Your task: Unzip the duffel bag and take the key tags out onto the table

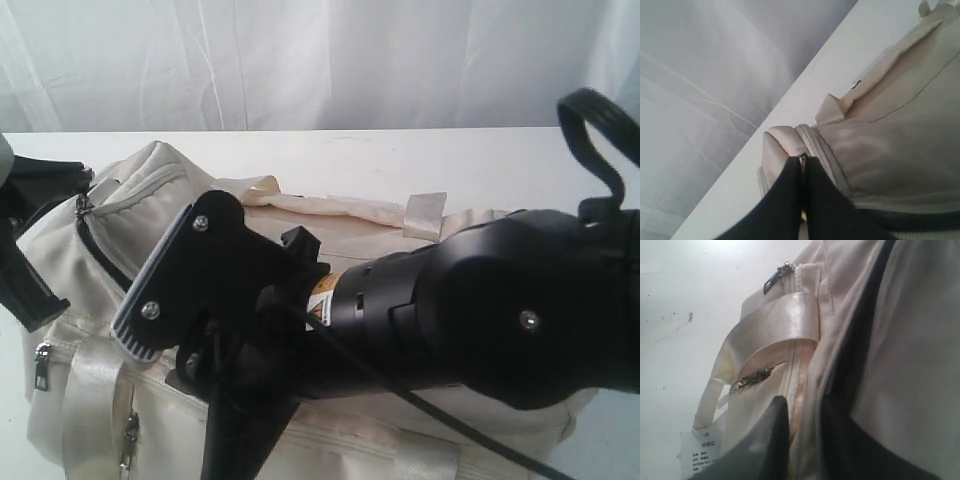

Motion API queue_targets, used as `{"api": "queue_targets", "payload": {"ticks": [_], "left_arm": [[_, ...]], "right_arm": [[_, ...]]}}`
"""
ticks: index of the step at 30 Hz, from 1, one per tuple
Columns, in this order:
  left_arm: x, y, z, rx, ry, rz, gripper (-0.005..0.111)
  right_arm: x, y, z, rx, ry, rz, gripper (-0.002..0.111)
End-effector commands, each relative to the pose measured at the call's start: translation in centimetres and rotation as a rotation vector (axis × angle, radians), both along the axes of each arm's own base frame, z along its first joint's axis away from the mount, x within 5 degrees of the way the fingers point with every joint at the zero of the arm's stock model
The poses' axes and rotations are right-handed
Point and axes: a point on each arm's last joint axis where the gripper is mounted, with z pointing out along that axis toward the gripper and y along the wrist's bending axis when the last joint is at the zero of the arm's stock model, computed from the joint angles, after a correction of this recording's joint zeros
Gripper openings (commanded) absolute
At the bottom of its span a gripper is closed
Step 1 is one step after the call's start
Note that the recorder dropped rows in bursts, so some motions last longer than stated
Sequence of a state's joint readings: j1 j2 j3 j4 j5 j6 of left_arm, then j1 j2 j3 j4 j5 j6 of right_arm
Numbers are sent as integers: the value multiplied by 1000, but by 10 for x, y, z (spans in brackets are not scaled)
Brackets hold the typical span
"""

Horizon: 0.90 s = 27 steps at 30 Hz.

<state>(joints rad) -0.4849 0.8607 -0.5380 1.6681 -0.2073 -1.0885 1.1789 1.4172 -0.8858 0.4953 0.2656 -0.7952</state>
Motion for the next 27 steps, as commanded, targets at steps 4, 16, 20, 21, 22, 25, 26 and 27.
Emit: {"api": "queue_targets", "payload": {"ticks": [4,16,20,21,22,25,26,27], "left_arm": [[0,4,6,-1,-27,32,0],[3,8,6,14,-35,77,0],[4,10,6,23,-41,110,0],[4,11,6,24,-42,116,0],[4,11,6,27,-44,120,0],[4,12,6,34,-48,120,0],[4,12,6,40,-51,118,0],[5,12,6,52,-59,119,0]], "right_arm": [[-18,-2,-8,-114,2,156,9],[-46,-28,-24,-429,251,366,8],[-54,-31,-22,-442,333,424,8],[-56,-32,-22,-446,347,444,8],[-58,-33,-21,-446,356,467,8],[-60,-34,-21,-458,370,493,8],[-60,-35,-21,-463,374,497,8],[-61,-35,-21,-467,378,501,8]]}}
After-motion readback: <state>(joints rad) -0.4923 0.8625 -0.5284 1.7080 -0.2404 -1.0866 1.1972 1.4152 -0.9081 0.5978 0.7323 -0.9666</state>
